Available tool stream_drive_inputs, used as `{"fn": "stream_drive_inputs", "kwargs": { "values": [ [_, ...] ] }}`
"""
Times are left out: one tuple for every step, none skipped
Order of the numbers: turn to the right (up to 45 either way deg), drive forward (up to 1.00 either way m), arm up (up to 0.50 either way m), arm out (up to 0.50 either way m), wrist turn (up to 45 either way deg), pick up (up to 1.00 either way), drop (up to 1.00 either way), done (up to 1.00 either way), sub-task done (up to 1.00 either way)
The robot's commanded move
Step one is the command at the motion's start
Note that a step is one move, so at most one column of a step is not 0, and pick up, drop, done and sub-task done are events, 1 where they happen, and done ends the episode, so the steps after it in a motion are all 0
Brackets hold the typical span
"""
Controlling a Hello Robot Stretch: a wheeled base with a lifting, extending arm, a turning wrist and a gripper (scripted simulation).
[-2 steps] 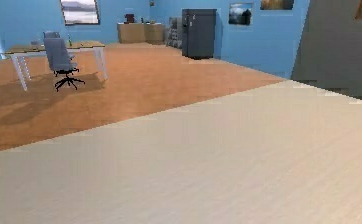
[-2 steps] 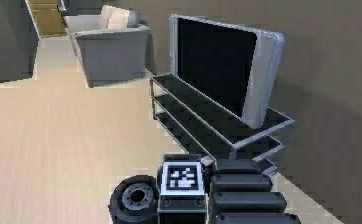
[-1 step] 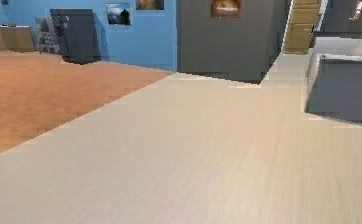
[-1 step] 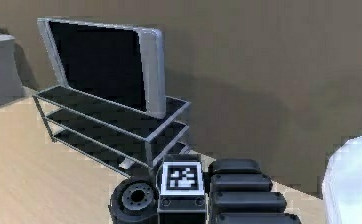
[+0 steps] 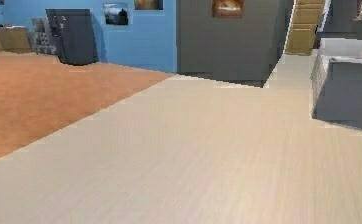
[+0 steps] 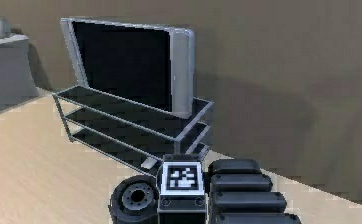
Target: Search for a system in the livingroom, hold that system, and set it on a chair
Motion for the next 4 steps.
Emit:
{"fn": "stream_drive_inputs", "kwargs": {
  "values": [
    [-45.0,0.0,0.0,0.0,0.0,0.0,0.0,0.0,0.0],
    [-6.0,0.0,0.0,0.0,0.0,0.0,0.0,0.0,0.0],
    [0.0,1.0,0.0,0.0,0.0,0.0,0.0,0.0,0.0],
    [0.0,1.0,0.0,0.0,0.0,0.0,0.0,0.0,0.0]
  ]
}}
